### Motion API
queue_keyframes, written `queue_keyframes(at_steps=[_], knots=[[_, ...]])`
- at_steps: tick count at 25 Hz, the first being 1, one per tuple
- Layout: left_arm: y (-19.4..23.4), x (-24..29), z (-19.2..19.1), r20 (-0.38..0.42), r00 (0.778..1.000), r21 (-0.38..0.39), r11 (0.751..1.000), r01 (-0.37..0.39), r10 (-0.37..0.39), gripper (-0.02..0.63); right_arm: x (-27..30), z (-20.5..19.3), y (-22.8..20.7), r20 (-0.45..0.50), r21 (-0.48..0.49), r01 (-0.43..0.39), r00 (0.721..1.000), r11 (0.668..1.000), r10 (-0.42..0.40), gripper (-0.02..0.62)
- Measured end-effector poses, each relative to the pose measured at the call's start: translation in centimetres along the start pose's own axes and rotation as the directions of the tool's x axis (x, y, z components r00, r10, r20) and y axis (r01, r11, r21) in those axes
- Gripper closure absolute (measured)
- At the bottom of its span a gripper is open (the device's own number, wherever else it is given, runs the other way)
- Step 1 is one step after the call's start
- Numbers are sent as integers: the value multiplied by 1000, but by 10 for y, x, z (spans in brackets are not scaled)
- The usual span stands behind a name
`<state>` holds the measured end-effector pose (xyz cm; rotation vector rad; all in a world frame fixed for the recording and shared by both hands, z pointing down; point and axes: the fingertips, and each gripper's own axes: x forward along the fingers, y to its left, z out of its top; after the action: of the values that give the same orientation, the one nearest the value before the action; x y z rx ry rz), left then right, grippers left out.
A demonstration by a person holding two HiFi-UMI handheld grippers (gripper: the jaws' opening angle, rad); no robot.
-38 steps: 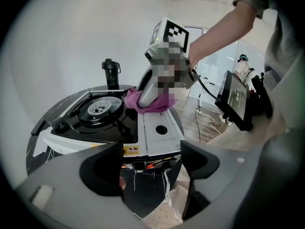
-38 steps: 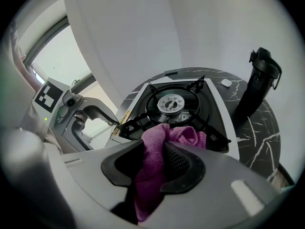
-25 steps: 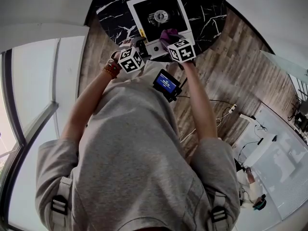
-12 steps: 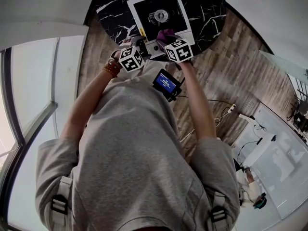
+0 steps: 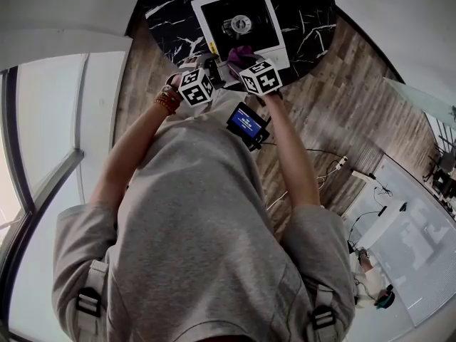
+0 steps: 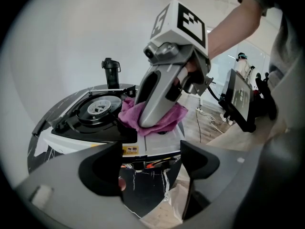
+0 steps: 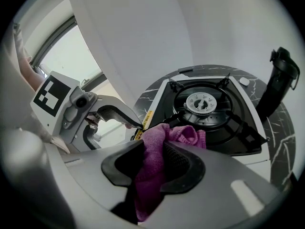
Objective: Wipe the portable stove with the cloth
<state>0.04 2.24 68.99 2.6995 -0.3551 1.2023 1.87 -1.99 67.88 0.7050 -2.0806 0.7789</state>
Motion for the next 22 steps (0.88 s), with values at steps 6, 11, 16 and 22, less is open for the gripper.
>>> queue_keyframes(at_steps=[6,11,16,22], knots=[[-1,-1,1,-3,1000,1,1000,0,0,239,2,2,9,2,4,-29,1000,1000,29,465],[0,0,0,-4,1000,0,1000,-2,2,239,5,1,12,2,3,-40,999,999,40,465],[0,1,0,-10,1000,-1,1000,-2,2,239,7,1,15,7,8,-52,999,999,52,465],[0,1,0,-19,1000,-2,1000,-3,3,239,7,1,19,18,24,-69,997,997,69,465]])
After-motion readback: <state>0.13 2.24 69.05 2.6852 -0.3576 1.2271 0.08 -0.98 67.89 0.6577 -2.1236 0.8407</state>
